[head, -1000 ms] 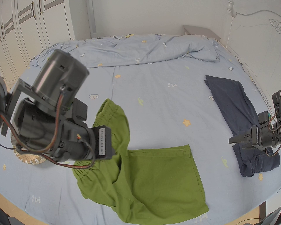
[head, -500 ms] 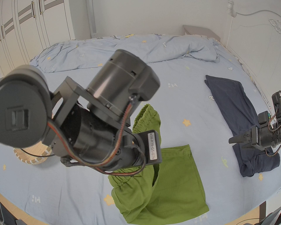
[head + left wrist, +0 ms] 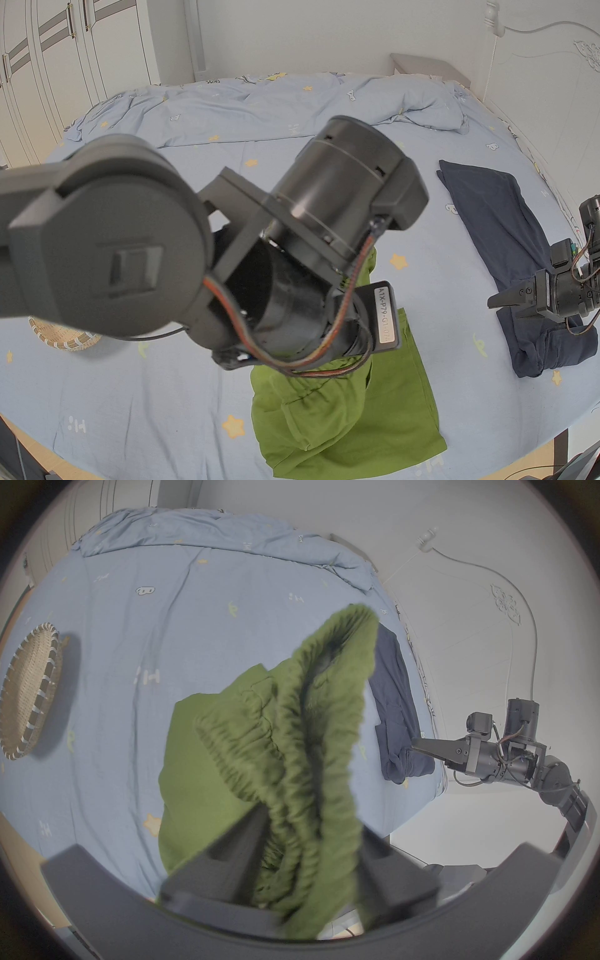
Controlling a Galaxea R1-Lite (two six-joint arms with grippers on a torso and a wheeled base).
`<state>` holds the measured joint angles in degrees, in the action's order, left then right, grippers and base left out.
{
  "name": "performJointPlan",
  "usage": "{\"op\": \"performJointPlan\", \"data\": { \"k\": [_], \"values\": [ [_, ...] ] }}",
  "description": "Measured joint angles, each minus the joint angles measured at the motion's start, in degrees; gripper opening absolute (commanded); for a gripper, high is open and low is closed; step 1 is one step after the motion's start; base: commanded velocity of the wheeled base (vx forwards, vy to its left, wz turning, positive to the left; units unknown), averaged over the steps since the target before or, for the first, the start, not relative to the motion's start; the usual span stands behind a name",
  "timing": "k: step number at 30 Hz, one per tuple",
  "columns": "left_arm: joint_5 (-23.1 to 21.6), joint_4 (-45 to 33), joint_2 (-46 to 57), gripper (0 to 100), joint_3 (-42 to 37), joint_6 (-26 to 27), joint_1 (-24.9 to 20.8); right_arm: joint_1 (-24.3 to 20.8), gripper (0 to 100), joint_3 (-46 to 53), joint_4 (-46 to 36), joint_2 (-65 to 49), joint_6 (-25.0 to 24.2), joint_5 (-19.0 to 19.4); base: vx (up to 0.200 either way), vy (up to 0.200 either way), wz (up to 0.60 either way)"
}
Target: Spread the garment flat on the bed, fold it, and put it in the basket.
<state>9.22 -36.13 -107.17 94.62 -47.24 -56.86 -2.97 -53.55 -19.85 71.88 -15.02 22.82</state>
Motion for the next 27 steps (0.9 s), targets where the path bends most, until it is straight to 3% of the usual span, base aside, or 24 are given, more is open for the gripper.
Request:
{"op": "performJointPlan", "data": {
  "k": [4,10,17,21,23,27],
  "values": [
    [0.8,0.3,-2.9,100,2.7,-0.7,-0.6,0.0,100,0.0,0.0,0.0,0.0,0.0,0.0,0.0,0.0],
    [0.7,0.8,-6.0,100,6.4,-7.0,-1.7,0.0,100,0.0,0.0,0.0,0.0,0.0,0.0,0.0,0.0],
    [-1.0,0.9,-4.3,100,4.5,-8.9,-0.4,-0.7,100,0.0,0.0,0.4,0.0,0.0,0.0,0.0,0.0],
    [-6.8,1.1,-1.7,100,0.2,-7.8,4.3,-1.7,100,0.1,0.0,0.6,-0.3,0.1,0.0,0.0,0.0],
    [-13.6,1.8,0.3,100,-4.1,-5.3,8.6,-2.5,100,0.1,0.1,0.7,-0.6,0.1,0.0,0.0,0.0],
    [-21.0,4.9,2.9,100,-12.2,-0.1,14.6,-3.7,100,-0.7,0.9,0.8,-1.6,0.2,0.0,0.0,0.0]
  ]
}}
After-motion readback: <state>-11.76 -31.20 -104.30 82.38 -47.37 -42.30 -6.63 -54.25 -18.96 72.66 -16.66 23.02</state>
